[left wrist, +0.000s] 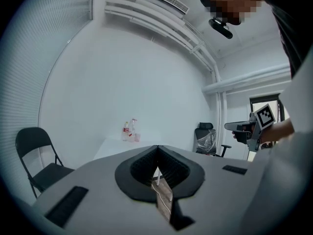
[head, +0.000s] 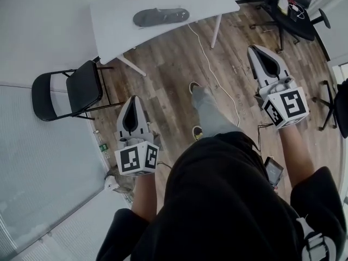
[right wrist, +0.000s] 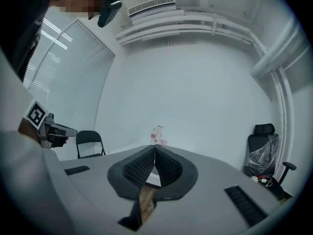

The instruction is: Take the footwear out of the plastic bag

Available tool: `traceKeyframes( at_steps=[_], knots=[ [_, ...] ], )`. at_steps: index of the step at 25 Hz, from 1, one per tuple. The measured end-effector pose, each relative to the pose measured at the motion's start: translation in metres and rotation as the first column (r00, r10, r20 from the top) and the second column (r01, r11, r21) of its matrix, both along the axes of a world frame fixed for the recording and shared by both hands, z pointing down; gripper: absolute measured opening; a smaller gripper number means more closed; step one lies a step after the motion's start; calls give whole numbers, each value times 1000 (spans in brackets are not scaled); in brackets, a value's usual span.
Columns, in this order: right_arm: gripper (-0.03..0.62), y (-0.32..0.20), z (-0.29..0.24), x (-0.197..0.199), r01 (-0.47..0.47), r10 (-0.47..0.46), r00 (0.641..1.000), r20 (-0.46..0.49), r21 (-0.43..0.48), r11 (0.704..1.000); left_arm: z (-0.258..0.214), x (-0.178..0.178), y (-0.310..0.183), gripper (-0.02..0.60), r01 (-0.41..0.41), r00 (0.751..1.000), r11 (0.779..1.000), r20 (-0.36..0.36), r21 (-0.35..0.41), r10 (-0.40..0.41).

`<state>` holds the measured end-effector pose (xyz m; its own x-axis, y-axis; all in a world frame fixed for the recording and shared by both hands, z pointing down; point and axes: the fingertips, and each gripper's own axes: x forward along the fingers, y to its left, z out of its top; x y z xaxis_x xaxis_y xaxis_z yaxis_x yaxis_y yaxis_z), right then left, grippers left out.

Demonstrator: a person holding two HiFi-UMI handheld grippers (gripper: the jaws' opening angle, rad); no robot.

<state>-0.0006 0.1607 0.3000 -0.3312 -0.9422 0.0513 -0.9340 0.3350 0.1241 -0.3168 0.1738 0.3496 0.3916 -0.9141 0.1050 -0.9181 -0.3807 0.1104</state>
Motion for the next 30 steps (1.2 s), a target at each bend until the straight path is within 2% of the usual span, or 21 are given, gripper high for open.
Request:
traceKeyframes(
  at_steps=[8,16,20,30],
  knots=[
    [18,-40,8,-6,12,-12,1000,23,9,1000,2,4,-38,21,6,1000,1000,15,-6,-6],
    [18,-115,32,-9,41,-40,999,37,-28,999,19,16,-108,21,1,1000,999,27,-50,0],
    [18,-153,41,-11,65,-62,997,49,-49,997,16,23,-147,21,-10,1000,999,26,-42,12],
    [18,-234,61,-11,113,-109,993,54,-75,991,32,29,-227,21,21,998,997,60,-79,-16]
  ],
)
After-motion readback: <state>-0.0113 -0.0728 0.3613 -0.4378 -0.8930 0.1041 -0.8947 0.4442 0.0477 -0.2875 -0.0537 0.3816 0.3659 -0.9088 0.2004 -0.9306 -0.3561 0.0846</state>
